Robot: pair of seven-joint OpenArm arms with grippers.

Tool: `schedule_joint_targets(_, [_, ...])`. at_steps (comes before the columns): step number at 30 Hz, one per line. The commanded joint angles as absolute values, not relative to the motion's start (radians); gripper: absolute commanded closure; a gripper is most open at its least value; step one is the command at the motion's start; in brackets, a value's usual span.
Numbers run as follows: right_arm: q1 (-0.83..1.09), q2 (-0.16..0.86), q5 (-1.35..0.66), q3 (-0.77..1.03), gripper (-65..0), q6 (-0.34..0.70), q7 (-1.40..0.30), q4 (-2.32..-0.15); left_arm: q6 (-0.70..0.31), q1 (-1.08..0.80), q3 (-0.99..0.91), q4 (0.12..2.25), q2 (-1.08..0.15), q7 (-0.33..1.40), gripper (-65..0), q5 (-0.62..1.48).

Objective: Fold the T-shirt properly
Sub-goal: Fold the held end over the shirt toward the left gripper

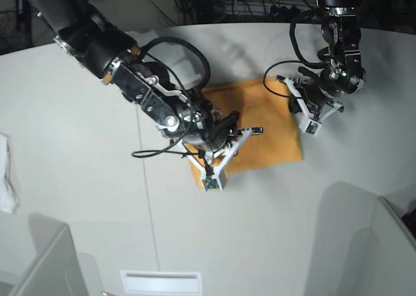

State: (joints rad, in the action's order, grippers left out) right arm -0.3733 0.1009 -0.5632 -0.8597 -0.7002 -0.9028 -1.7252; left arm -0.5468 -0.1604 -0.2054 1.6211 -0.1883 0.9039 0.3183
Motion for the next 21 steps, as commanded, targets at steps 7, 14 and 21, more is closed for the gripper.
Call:
schedule_joint_targets(7, [-0.394, -0.110, -0.254, -0.963, 0.0, -0.698, -0.944, -1.580, -0.547, -0.174, -0.205, 1.724, -0.162, 0.924, 0.0, 0.315])
schedule_joint_targets(14, [-0.417, -0.136, -0.222, -1.001, 0.0, -0.698, -0.874, -1.405, -0.555, -0.326, -0.389, 1.845, -0.260, 0.924, 0.0, 0.328])
schedule_joint_targets(21, [-0.403, -0.139, -0.222, -1.003, 0.0, -0.698, -0.839, -1.380, -0.645, -0.464, -0.634, 1.842, -0.298, 0.924, 0.0, 0.455])
